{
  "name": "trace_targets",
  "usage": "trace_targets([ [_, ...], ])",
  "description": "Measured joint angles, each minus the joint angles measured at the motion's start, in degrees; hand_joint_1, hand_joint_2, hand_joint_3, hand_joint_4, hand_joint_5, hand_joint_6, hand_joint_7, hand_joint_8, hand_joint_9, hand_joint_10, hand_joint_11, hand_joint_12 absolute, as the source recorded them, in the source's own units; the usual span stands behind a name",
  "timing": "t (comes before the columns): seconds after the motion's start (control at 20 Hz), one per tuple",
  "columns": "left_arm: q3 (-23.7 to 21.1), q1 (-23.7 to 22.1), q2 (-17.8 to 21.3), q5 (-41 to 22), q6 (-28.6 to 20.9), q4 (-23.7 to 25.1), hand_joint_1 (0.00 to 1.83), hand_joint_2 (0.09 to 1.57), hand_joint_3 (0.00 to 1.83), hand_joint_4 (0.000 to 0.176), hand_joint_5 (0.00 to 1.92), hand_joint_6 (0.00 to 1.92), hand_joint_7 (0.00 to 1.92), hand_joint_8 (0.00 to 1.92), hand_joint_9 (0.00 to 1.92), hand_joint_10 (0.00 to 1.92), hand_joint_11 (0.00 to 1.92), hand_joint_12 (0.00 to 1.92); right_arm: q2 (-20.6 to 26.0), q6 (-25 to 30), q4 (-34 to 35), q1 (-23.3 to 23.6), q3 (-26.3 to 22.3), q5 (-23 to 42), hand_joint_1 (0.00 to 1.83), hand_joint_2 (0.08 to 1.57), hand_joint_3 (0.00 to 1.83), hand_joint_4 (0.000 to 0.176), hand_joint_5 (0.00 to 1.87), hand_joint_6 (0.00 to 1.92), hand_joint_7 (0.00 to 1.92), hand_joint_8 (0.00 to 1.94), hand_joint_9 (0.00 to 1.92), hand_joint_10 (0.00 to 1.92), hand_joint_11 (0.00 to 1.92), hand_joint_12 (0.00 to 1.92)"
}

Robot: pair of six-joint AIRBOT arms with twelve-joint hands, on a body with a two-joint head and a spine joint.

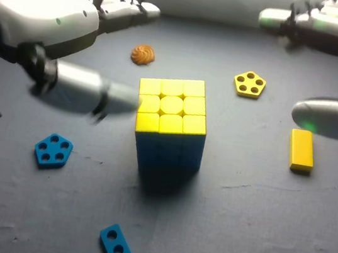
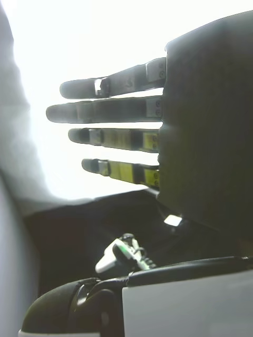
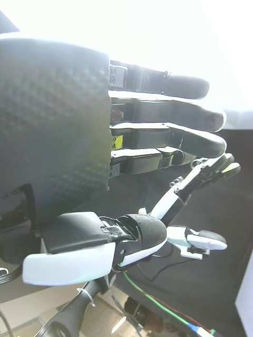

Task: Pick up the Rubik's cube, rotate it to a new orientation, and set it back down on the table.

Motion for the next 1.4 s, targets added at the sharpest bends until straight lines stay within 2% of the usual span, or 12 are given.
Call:
trace_targets([
  [0.1, 0.0, -0.76, 0.0, -0.28, 2.4, -2.01, 0.01, 1.27, 0.01, 0.0, 0.0, 0.0, 0.01, 0.0, 0.01, 0.0, 0.0, 0.14, 0.0, 0.0, 0.02, 0.0, -0.24, 0.09, 0.07, 1.29, 0.0, 0.0, 0.04, 0.01, 0.14, 0.0, 0.11, 0.04, 0.0, 0.25],
  [0.25, -0.13, -1.53, 0.0, -0.55, 8.28, -7.21, 0.03, 1.26, 0.0, 0.0, 0.0, 0.0, 0.03, 0.0, 0.03, 0.01, 0.0, 0.17, 0.13, -0.02, 0.0, -0.02, -0.5, 0.04, 0.06, 1.3, 0.0, 0.0, 0.01, 0.0, 0.12, 0.0, 0.11, 0.01, 0.0, 0.09],
  [0.35, -0.48, -2.58, -0.26, -0.74, 15.3, -14.4, 0.03, 1.26, 0.0, 0.0, 0.0, 0.0, 0.0, 0.0, 0.01, 0.0, 0.0, 0.12, 0.2, -0.02, 0.02, -0.02, -0.5, -0.02, 0.08, 1.3, 0.0, 0.0, 0.01, 0.0, 0.13, 0.0, 0.12, 0.02, 0.0, 0.1],
  [0.4, -0.48, -3.04, -0.72, -1.22, 19.28, -18.64, 0.04, 1.26, 0.0, 0.0, 0.0, 0.0, 0.01, 0.0, 0.02, 0.0, 0.0, 0.16, 0.17, -0.02, 0.0, -0.02, -0.5, 0.0, 0.08, 1.29, 0.0, 0.0, 0.02, 0.0, 0.14, 0.0, 0.13, 0.01, 0.0, 0.09],
  [0.5, -0.48, -3.32, -1.27, -2.29, 22.73, -22.38, 0.09, 1.24, 0.0, 0.0, 0.0, 0.0, 0.04, 0.0, 0.05, 0.01, 0.0, 0.24, 0.2, -0.02, 0.0, -0.02, -0.5, 0.0, 0.05, 1.29, 0.0, 0.0, 0.0, 0.0, 0.14, 0.0, 0.13, 0.01, 0.0, 0.01],
  [0.55, -0.48, -3.32, -1.92, -3.37, 22.84, -23.23, 0.08, 1.24, 0.0, 0.0, 0.0, 0.0, 0.03, 0.0, 0.04, 0.0, 0.0, 0.22, 0.2, -0.04, 0.02, -0.02, -0.48, -0.04, 0.05, 1.29, 0.0, 0.0, 0.0, 0.0, 0.13, 0.0, 0.13, 0.01, 0.0, 0.0],
  [0.65, -0.46, -3.1, -3.15, -5.64, 22.84, -24.33, 0.21, 1.21, 0.0, 0.0, 0.0, 0.0, 0.03, 0.0, 0.05, 0.0, 0.0, 0.21, 0.2, -0.02, 0.02, -0.02, -0.5, 0.0, 0.06, 1.29, 0.0, 0.0, 0.01, 0.0, 0.11, 0.0, 0.11, 0.0, 0.0, 0.0],
  [0.75, -0.31, -2.29, -4.85, -7.58, 22.82, -25.46, 0.3, 1.17, 0.0, 0.0, 0.0, 0.0, 0.04, 0.0, 0.07, 0.01, 0.0, 0.32, 0.2, -0.02, 0.02, -0.02, -0.5, 0.0, 0.17, 1.27, 0.0, 0.0, 0.03, 0.01, 0.11, 0.0, 0.11, 0.0, 0.03, 0.03],
  [0.85, 0.07, -1.99, -6.95, -8.96, 22.69, -25.68, 0.48, 1.14, 0.0, 0.0, 0.0, 0.0, 0.05, 0.0, 0.09, 0.01, 0.0, 0.4, 0.37, -0.09, -0.02, -0.13, -0.59, -0.02, 0.16, 1.27, 0.0, 0.0, 0.0, 0.0, 0.08, 0.0, 0.08, 0.0, 0.0, 0.0],
  [1.05, 0.07, 0.11, -9.79, -13.73, 20.9, -26.08, 0.66, 1.09, 0.0, 0.0, 0.0, 0.0, 0.0, 0.0, 0.04, 0.0, 0.0, 0.28, 0.61, -0.37, 0.02, -0.13, -0.94, -0.02, 0.27, 1.24, 0.0, 0.0, 0.0, 0.0, 0.11, 0.01, 0.11, 0.01, 0.0, 0.0],
  [1.15, -0.07, 2.1, -10.84, -17.14, 18.69, -26.18, 0.73, 1.08, 0.0, 0.0, 0.0, 0.0, 0.0, 0.0, 0.0, 0.0, 0.0, 0.09, 0.61, -0.87, -0.02, -0.15, -1.11, 0.02, 0.3, 1.23, 0.0, 0.0, 0.01, 0.0, 0.1, 0.0, 0.11, 0.01, 0.01, 0.0],
  [1.4, -1.38, 4.48, -10.88, -21.59, 18.03, -29.55, 0.86, 1.06, 0.0, 0.0, 0.0, 0.0, 0.0, 0.0, 0.0, 0.0, 0.0, 0.01, 0.72, -1.11, 0.0, -0.39, -1.22, 0.04, 0.24, 1.25, 0.0, 0.0, 0.0, 0.0, 0.07, 0.0, 0.08, 0.0, 0.0, 0.01],
])
